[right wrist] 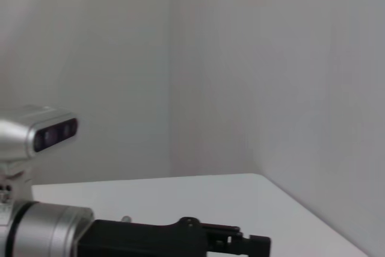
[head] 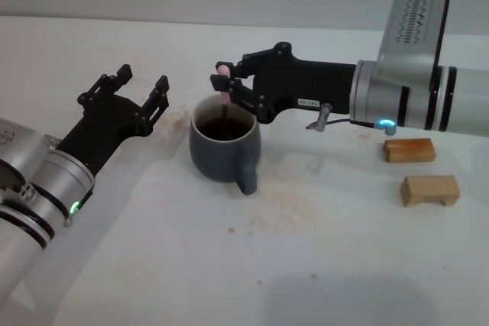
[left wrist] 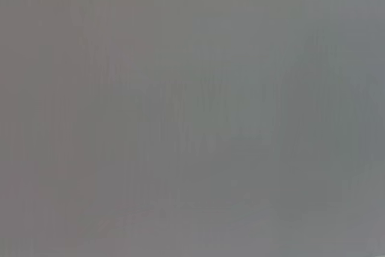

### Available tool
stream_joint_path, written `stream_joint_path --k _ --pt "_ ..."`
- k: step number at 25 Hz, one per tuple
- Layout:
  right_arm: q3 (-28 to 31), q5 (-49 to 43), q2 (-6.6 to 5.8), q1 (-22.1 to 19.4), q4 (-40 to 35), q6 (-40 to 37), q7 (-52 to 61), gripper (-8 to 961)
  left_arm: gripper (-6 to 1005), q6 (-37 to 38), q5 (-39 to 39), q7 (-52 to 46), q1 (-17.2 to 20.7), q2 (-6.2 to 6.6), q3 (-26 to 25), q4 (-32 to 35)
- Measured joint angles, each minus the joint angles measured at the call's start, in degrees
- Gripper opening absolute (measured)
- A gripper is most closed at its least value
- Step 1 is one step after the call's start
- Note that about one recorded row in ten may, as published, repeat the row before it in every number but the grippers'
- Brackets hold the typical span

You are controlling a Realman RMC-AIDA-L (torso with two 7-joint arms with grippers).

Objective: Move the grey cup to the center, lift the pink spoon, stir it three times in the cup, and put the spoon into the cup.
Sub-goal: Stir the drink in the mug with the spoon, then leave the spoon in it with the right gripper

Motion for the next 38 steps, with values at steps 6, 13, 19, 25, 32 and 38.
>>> stream_joint_path --k 6,13,19,25,32,38 --pt "-1.3 0.0 0.13 0.22 -0.07 -0.39 0.18 110 645 0.0 0.0 -0.01 0.04 0.0 0.0 0.24" --pt "-1.38 -0.45 0.16 -0.64 0.28 -1.44 0.38 110 645 -0.22 0.0 -0.01 -0.03 0.03 -0.03 0.44" --pt "-1.09 -0.93 0.0 -3.44 -0.08 -1.8 0.4 109 646 -0.98 0.0 0.07 -0.28 0.14 -0.36 0.44" --pt "0.08 -0.77 -0.12 -5.8 -1.26 -1.23 0.4 108 646 -1.22 0.0 0.03 -0.81 0.16 -0.36 0.31" --pt "1.46 -0.7 -0.08 -6.16 -2.56 -0.72 0.25 106 646 -1.3 0.0 0.0 -0.91 0.08 -0.17 -0.13" --pt "1.59 -0.61 -0.1 -6.5 -2.91 -0.33 0.51 169 645 -1.32 0.0 -0.18 -0.47 -0.07 -0.13 -0.58"
